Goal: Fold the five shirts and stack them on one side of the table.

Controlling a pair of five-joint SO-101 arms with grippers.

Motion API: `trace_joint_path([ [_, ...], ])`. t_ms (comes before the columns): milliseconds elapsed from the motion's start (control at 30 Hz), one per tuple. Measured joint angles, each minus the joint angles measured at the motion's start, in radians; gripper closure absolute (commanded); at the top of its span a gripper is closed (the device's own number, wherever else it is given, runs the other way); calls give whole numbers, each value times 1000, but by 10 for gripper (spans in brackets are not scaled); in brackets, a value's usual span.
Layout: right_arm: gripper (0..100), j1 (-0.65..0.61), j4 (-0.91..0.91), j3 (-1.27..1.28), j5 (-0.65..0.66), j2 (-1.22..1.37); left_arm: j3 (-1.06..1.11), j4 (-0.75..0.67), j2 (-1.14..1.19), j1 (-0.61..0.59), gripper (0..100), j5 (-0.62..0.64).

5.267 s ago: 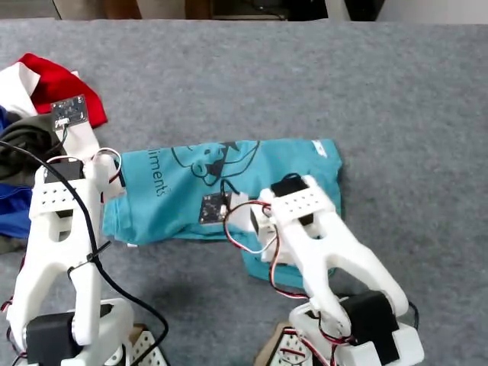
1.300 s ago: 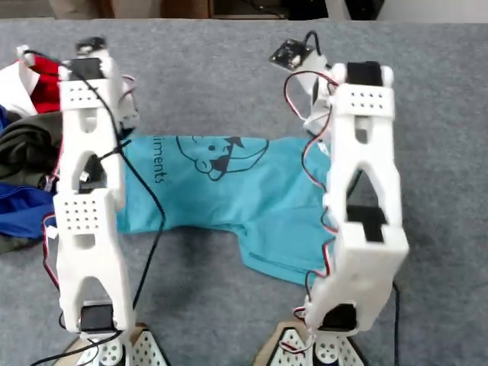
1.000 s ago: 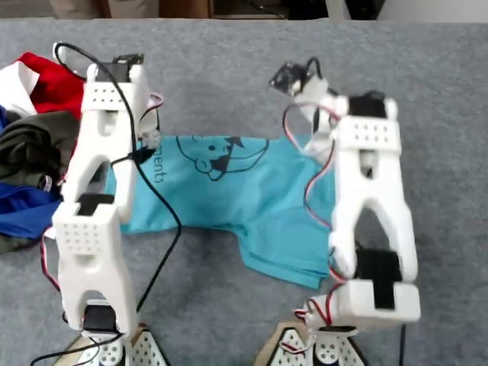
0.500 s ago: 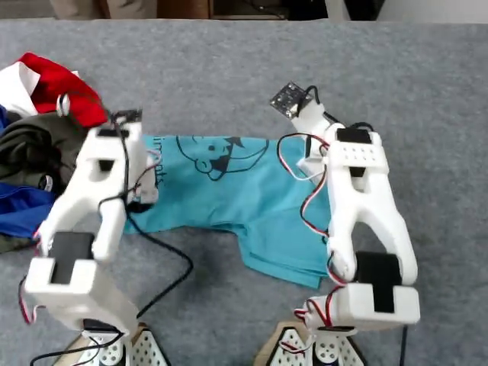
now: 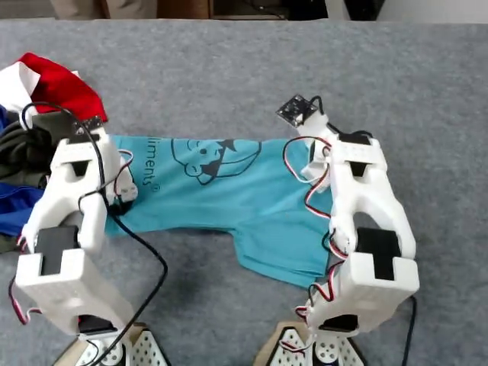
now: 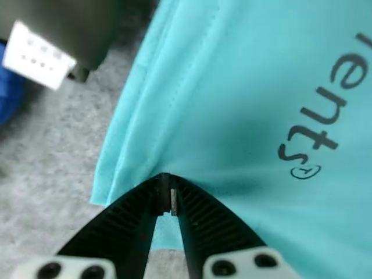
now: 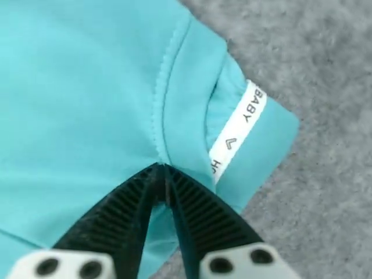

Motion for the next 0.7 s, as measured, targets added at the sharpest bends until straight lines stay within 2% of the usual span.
trace_joint_path([
  [167, 987, -8, 104, 9, 37, -57, -137, 84, 9, -21, 981, -5],
  [367, 984, -84, 175, 189, 64, -428, -311, 210, 9, 0, 981, -9],
  [533, 984, -157, 247, 368, 87, -729, -405, 170, 63, 52, 981, -11],
  [700, 982, -216, 267, 505, 91, -801, -465, 114, 239, 117, 981, -11],
])
